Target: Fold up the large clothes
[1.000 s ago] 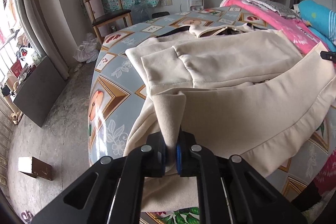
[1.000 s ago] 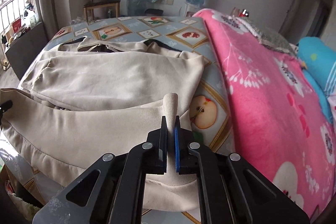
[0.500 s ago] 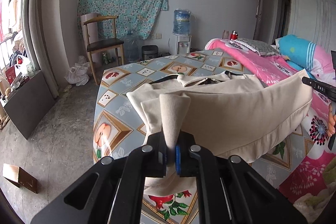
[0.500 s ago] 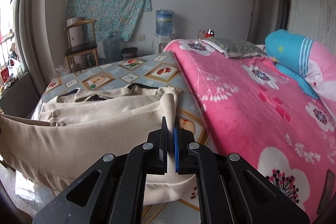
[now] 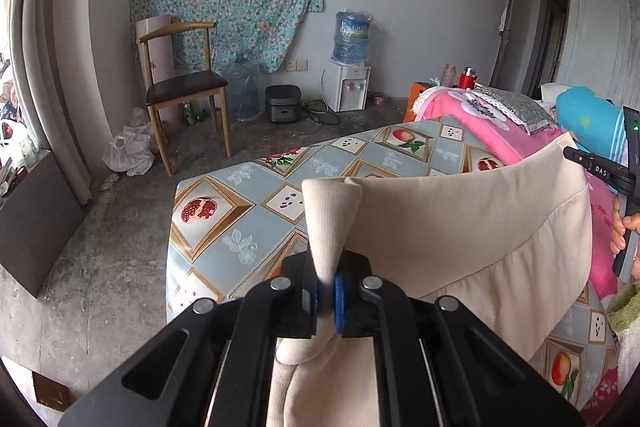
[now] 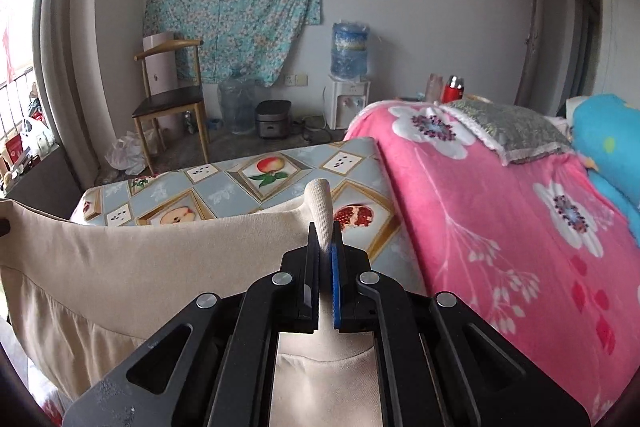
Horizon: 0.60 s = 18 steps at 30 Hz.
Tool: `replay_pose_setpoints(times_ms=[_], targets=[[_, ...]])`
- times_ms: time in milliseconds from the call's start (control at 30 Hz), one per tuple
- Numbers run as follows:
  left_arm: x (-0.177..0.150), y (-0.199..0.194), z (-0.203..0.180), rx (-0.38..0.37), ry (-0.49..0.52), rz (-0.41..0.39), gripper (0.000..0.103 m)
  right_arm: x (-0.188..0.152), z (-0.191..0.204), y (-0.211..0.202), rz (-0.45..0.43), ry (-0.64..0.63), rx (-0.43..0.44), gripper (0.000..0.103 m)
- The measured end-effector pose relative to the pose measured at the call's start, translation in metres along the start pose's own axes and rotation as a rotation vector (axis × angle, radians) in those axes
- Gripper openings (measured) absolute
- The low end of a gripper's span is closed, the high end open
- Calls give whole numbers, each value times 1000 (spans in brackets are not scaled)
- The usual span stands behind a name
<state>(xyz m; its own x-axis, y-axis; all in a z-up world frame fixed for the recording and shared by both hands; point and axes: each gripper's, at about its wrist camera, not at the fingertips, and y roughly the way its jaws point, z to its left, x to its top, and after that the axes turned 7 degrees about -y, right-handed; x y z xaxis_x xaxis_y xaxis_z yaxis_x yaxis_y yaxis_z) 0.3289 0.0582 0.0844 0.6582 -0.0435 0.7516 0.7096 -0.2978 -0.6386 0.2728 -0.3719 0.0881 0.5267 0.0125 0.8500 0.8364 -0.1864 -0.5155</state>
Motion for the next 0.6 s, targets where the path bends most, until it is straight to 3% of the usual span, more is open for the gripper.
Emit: replay_pose_setpoints(times_ms=[67, 167, 233, 267, 300, 333, 400, 500, 600], targets=[[13, 41, 10, -7, -16, 71, 6, 4, -1, 38, 58, 16, 12, 4], [10, 106, 24, 28, -36, 226, 7, -10, 4, 101, 219, 25, 32, 5], [0, 138, 36, 50, -81, 345, 13, -27, 9, 134, 342, 3, 33, 10], [-7, 142, 41, 66, -103, 367, 17, -33, 8, 139, 377, 6, 30, 15], [-8, 138, 45, 64, -127, 358, 22, -35, 4, 136, 384, 11, 25, 23], [-8, 129, 49, 66, -147, 332, 24, -34, -1, 125, 364, 23, 17, 38], [-7, 103, 54, 80, -160, 273, 31, -28, -11, 93, 294, 37, -6, 52], [-12, 59, 53, 62, -148, 201, 31, -26, -18, 39, 222, 2, -3, 52], [-26, 29, 46, 5, -158, 206, 32, -40, -4, 4, 214, -55, 99, 57]])
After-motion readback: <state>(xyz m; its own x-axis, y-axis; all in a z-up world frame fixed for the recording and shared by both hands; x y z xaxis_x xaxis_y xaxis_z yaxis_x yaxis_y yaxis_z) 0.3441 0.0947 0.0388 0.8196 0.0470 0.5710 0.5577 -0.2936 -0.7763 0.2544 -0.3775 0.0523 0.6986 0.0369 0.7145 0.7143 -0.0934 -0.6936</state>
